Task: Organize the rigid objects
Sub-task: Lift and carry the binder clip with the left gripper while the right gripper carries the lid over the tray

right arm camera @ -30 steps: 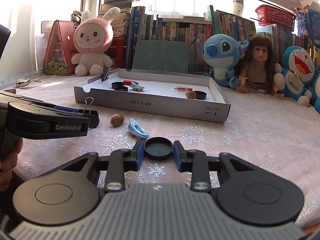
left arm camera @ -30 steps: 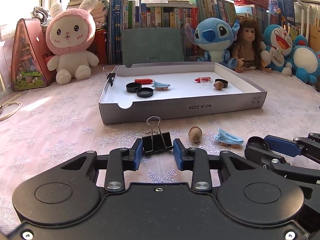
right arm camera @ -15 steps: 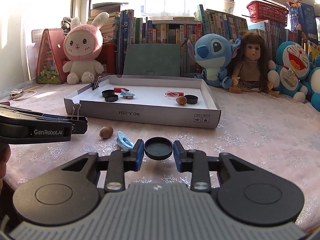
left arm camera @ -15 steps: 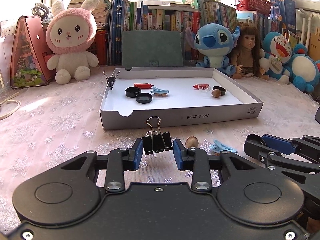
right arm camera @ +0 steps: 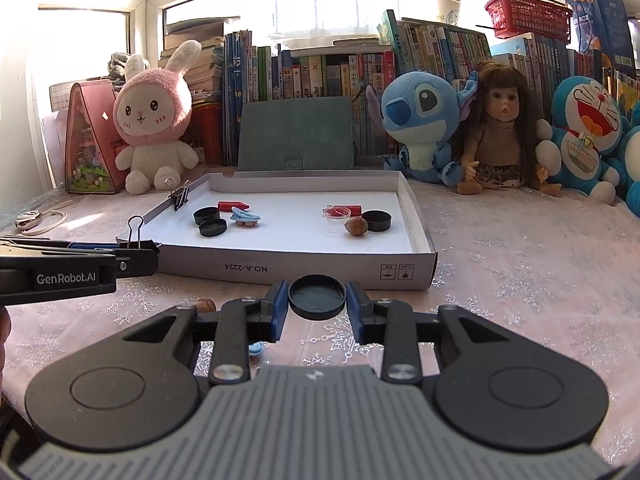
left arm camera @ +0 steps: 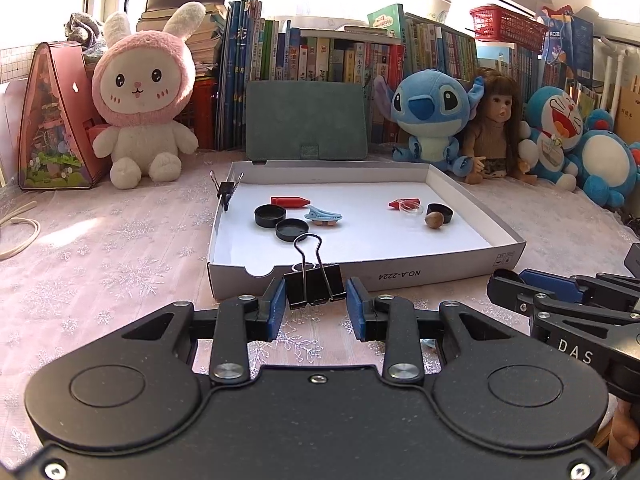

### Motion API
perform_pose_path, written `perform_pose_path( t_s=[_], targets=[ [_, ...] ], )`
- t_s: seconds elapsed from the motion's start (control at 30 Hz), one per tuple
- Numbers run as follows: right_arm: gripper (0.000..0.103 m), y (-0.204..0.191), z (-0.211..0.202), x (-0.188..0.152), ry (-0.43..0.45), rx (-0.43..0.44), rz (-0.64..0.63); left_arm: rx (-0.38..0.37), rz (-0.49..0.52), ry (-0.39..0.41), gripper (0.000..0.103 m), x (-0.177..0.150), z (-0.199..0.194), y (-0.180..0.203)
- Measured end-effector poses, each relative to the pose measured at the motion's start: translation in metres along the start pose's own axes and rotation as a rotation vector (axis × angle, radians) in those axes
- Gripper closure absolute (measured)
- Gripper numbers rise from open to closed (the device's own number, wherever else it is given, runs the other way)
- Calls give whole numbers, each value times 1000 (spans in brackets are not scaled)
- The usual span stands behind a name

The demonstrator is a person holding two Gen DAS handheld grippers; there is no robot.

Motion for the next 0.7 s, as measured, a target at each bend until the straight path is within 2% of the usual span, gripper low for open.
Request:
perform_pose_path(
  t_s=[0.4, 0.7],
  targets=[
    [66, 17, 16, 22, -5, -1, 15, -7, 5, 6, 72, 21, 8, 2],
    [66, 26, 32, 39, -10, 7, 20, -41, -53, -11, 72, 44, 21, -3]
  ],
)
Point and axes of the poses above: each gripper's, at about its wrist camera, not at the fingertips, and z roughly the way its jaws point, y to its right, x to its top, the point moved 4 cm from there along z, roughly the way its jaws point, and after that the axes turned 14 degrees about -z, right-handed, at the moved point
